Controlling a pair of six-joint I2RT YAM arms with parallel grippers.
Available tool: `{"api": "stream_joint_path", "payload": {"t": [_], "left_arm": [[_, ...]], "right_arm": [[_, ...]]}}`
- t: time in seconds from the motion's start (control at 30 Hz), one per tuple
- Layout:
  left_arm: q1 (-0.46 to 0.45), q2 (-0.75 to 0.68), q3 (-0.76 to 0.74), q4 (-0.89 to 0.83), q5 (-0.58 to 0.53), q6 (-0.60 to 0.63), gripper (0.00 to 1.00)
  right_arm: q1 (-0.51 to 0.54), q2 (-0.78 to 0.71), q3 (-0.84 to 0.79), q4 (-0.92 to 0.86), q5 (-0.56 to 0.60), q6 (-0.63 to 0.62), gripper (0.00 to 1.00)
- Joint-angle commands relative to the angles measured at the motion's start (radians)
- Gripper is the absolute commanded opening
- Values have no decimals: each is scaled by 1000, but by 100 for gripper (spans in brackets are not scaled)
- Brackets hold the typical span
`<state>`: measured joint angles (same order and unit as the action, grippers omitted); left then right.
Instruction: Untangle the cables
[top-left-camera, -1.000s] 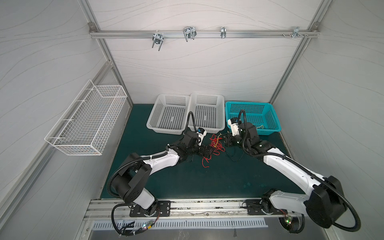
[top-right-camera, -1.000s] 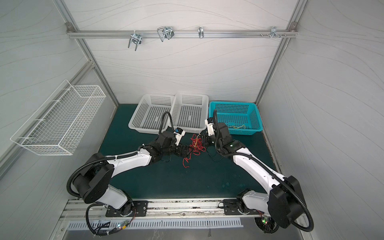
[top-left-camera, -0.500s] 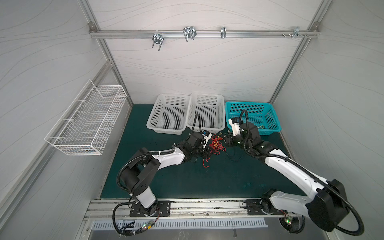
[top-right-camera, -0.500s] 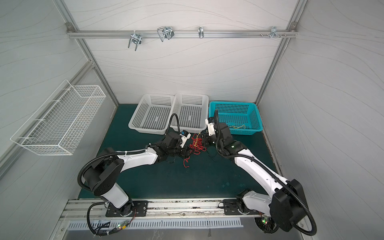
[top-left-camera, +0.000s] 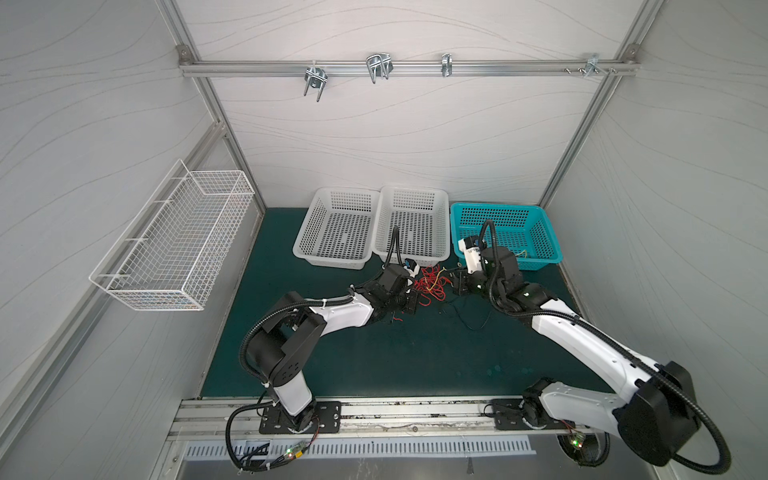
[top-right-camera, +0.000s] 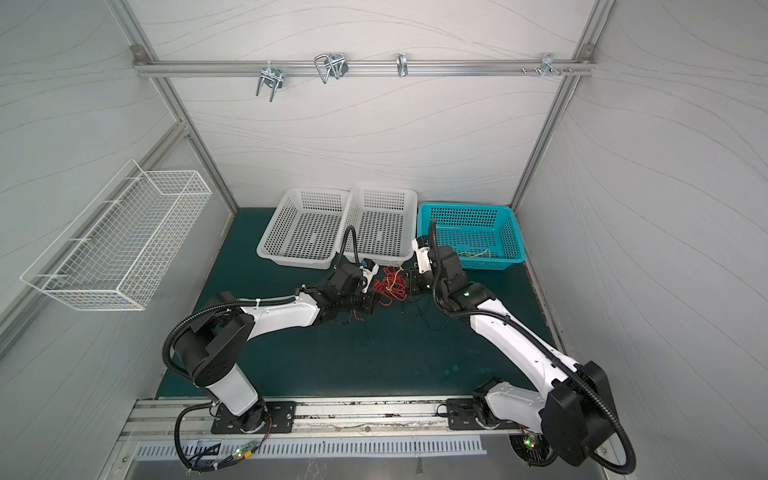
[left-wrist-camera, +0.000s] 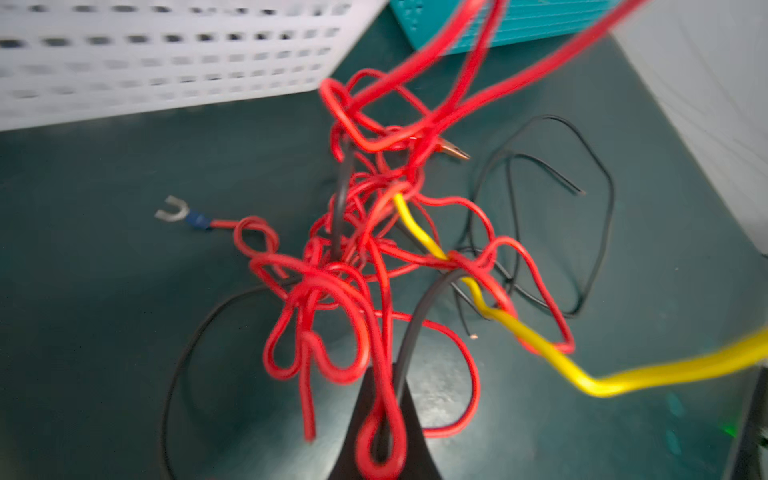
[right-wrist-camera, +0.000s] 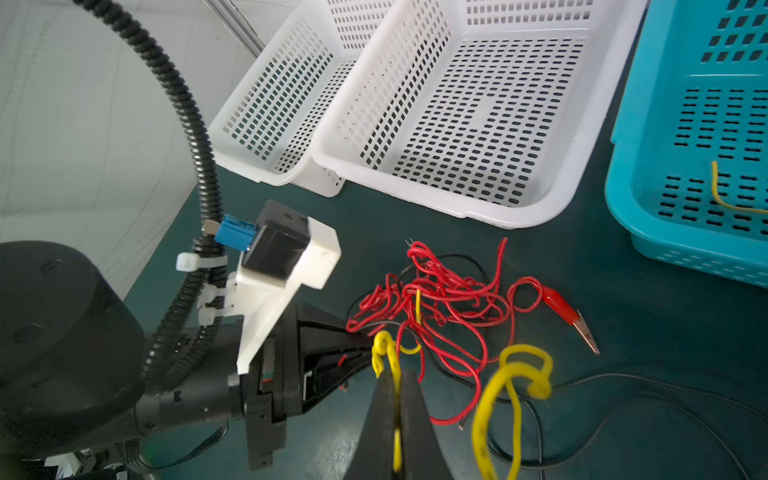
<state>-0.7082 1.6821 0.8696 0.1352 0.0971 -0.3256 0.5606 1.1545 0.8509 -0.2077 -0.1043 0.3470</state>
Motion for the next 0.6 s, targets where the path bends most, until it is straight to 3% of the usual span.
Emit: {"api": "stream_joint_path", "payload": {"t": [0.0,0.4,0.57], "left_arm": [[20,-29,17,-47,-124,-37,0],[72,-59,-6,-132,-212,-47,0],[85,-62,-5,-134,-189,-33,0]], "right_arm": [[-37,-32,9,-107,38,-22,0],[-164,-88,-87,-250,139,-38,0],[-167,-99,-96,-198,60,-94,0]]}}
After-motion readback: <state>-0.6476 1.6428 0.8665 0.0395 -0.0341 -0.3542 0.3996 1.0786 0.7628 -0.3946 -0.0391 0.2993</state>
